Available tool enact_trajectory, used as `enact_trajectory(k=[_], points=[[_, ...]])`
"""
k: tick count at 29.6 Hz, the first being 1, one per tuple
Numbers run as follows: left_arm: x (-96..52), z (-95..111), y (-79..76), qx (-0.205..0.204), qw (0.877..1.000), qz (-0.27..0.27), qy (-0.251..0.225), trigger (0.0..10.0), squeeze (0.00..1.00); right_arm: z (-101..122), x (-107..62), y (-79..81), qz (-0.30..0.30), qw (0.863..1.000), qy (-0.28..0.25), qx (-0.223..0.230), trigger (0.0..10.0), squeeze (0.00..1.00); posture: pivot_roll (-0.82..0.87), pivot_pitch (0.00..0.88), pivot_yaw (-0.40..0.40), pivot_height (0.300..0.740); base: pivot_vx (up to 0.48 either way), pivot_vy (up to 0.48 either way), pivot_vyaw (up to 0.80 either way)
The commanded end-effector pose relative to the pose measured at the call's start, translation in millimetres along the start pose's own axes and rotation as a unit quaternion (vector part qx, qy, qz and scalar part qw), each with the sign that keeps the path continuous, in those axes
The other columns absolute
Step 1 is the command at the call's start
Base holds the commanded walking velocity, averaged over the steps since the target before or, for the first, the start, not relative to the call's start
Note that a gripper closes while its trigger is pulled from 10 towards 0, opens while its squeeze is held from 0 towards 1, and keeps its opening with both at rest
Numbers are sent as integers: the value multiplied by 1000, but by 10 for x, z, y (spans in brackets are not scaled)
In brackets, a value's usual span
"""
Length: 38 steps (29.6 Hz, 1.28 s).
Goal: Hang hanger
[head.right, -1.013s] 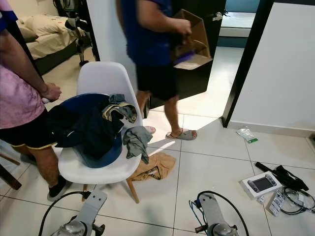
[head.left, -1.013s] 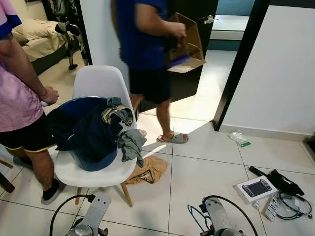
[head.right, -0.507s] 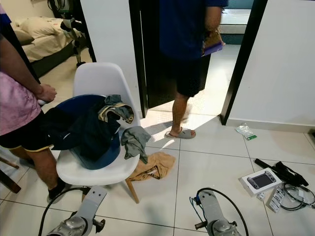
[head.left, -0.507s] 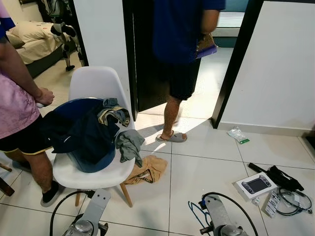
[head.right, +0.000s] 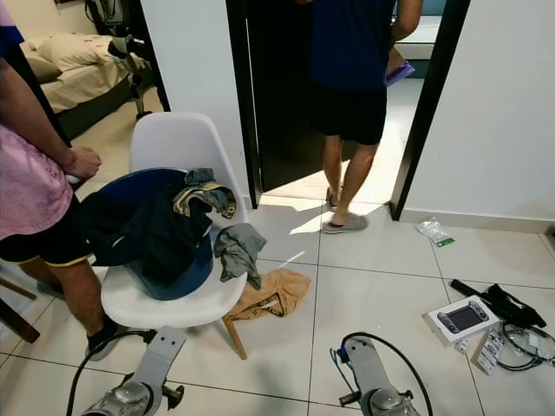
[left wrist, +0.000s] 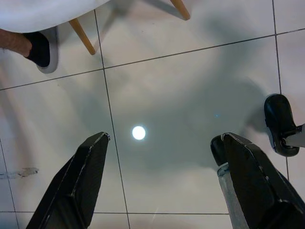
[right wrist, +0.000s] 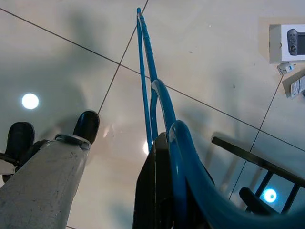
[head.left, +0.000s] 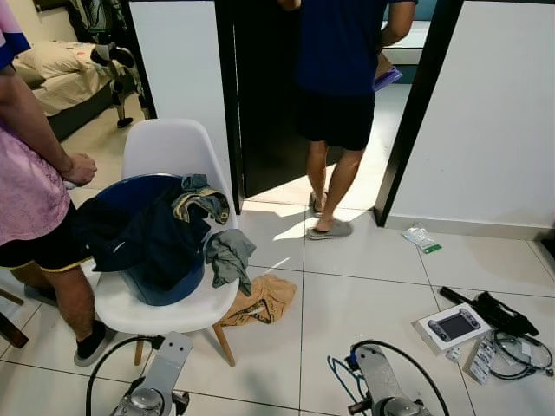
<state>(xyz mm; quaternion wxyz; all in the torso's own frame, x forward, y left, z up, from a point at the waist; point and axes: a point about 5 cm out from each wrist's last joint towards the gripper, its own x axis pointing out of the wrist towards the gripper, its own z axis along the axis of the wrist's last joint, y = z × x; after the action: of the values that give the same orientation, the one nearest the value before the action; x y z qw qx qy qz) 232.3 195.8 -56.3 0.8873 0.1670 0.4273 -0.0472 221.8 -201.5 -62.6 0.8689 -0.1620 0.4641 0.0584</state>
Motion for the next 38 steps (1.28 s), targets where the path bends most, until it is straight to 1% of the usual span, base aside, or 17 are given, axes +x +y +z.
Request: enact_trajectory(k=[1, 14, 38], points=[[0, 1, 7, 3, 1000, 1, -1, 10000, 0, -2, 1, 9, 2, 1000, 4, -1, 10000, 0, 31, 0, 11, 740, 0, 0, 0], [-4, -29, 10, 5, 1000, 0, 1, 10000, 0, -24, 0, 17, 2, 1000, 3, -4, 10000, 0, 21, 0, 20, 740, 0, 0, 0], [-6, -34, 7, -16, 1000, 11, -3, 10000, 0, -35, -1, 9, 4, 1000, 10, -10, 10000, 0, 35, 0, -9, 740, 0, 0, 0]])
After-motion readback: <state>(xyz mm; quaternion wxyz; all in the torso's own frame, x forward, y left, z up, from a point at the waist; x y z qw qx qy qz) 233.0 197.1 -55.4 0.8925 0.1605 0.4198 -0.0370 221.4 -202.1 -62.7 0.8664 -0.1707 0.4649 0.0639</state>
